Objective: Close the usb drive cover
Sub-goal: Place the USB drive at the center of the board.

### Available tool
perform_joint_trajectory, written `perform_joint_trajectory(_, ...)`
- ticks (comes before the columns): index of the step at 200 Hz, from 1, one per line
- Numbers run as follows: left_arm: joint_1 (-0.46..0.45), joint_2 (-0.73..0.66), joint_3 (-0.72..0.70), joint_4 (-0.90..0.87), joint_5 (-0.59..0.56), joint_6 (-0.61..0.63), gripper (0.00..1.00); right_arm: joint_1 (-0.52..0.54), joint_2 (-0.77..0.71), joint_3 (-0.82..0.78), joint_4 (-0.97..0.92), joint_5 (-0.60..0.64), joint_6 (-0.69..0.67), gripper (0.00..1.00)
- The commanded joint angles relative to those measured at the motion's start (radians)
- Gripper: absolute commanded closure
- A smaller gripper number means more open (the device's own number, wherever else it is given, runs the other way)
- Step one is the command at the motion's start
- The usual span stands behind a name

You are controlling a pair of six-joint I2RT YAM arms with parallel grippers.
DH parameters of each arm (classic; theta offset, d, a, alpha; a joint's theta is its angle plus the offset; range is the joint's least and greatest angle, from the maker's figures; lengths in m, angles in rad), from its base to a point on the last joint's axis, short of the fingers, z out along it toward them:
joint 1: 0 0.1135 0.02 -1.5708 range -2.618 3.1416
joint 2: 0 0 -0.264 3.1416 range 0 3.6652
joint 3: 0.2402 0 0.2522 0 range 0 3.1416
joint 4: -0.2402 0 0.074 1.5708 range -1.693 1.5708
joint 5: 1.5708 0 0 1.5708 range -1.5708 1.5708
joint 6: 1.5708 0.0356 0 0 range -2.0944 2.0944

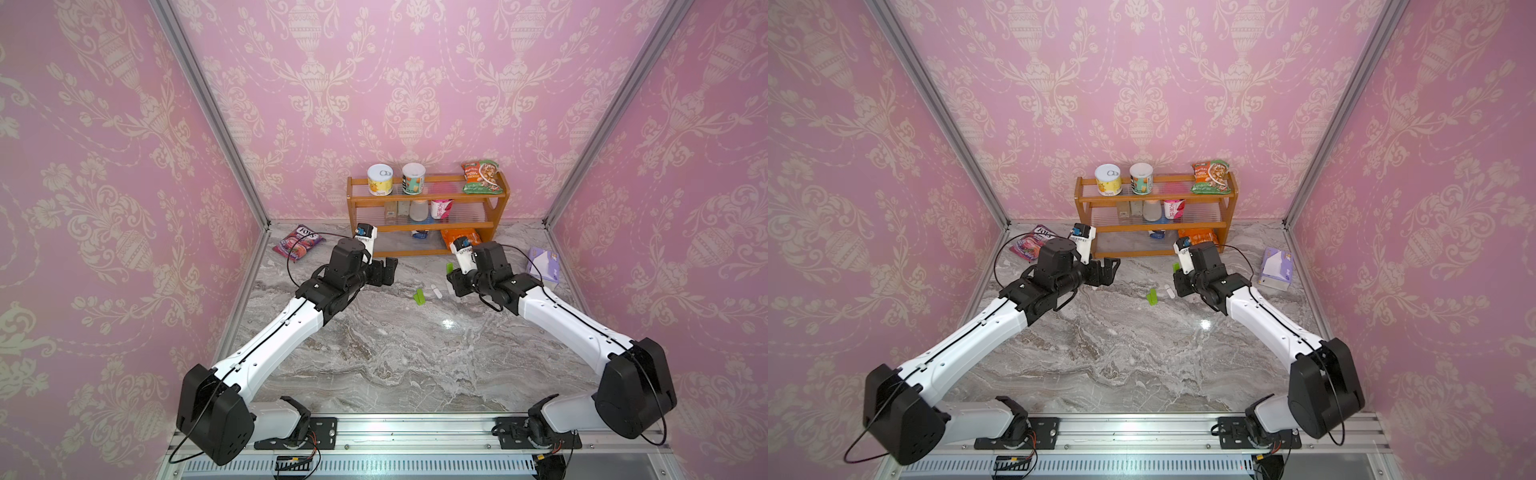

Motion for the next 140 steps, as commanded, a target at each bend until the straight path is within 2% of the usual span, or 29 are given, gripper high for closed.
perform_joint_trajectory(1,0.007,0.056,0.044,-0.035,0.006,-0.012,0.05,-0.063,0.093,0.098,-0.276,-0.082,-0.022,1.00)
perform_joint_trajectory(36,0.007,0.082,0.048,-0.028,0.015,-0.004,0.06,-0.096,0.265,0.236,-0.404,-0.051,-0.038,1.00)
perform_joint_trajectory(83,0.007,0.073,0.033,-0.053,-0.013,0.021,0.06,-0.098,0.458,0.302,-0.412,-0.013,-0.001,1.00)
perform_joint_trajectory(140,0.016,0.061,0.014,-0.059,-0.055,0.035,0.05,-0.107,0.532,0.339,-0.413,0.045,0.022,1.00)
